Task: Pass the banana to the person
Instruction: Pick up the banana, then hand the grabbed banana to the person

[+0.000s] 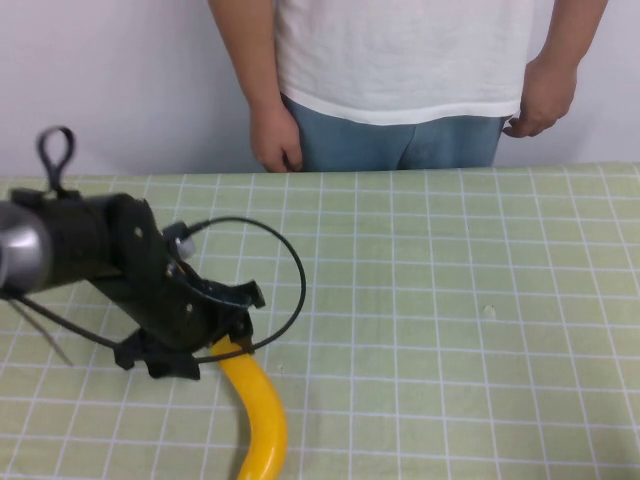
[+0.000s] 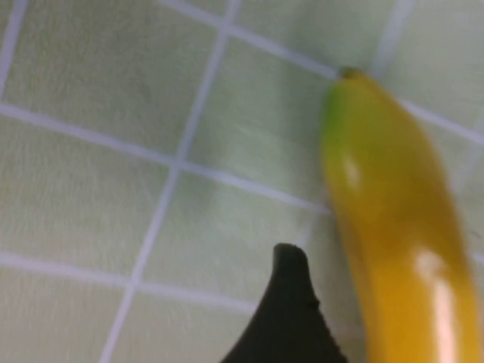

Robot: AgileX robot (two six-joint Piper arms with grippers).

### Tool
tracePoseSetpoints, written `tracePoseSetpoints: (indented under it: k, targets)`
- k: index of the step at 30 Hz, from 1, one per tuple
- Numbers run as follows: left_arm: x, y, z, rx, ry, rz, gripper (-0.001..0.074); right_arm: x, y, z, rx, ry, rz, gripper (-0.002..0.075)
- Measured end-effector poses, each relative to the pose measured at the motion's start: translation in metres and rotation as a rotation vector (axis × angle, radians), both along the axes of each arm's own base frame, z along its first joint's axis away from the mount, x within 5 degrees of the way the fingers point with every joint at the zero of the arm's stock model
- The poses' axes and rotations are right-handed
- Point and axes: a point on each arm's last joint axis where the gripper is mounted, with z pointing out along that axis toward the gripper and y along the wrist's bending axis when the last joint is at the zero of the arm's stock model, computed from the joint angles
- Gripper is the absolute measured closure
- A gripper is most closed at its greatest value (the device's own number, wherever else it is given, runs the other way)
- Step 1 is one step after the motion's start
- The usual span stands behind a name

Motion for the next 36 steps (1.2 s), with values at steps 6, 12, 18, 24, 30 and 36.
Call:
tracePoseSetpoints:
  k: [6,12,18,24,30,36]
  targets:
    - [0.010,-0.004,-0.025,-0.005,-0.007,0.038,0.0265,0.000,0.000,0.000,0.000,0.000,0.000,0.0733]
    - [0.012,-0.004,-0.030,0.003,-0.028,-0.031,0.0465,0.000,0.000,0.000,0.000,0.000,0.000,0.0733]
    - [0.009,-0.007,-0.027,0.010,-0.021,-0.205,0.0463,0.000,0.000,0.000,0.000,0.000,0.000,0.0733]
    - [0.021,-0.014,0.012,0.024,-0.083,-0.423,0.0463,0.000,0.000,0.000,0.000,0.000,0.000,0.0733]
    - [0.041,-0.022,0.093,-0.002,-0.353,-0.465,0.0463,0.000,0.000,0.000,0.000,0.000,0.000,0.0733]
    - [0.039,-0.048,0.170,0.001,-0.607,-0.652,0.0463,0.000,0.000,0.000,0.000,0.000,0.000,0.0734]
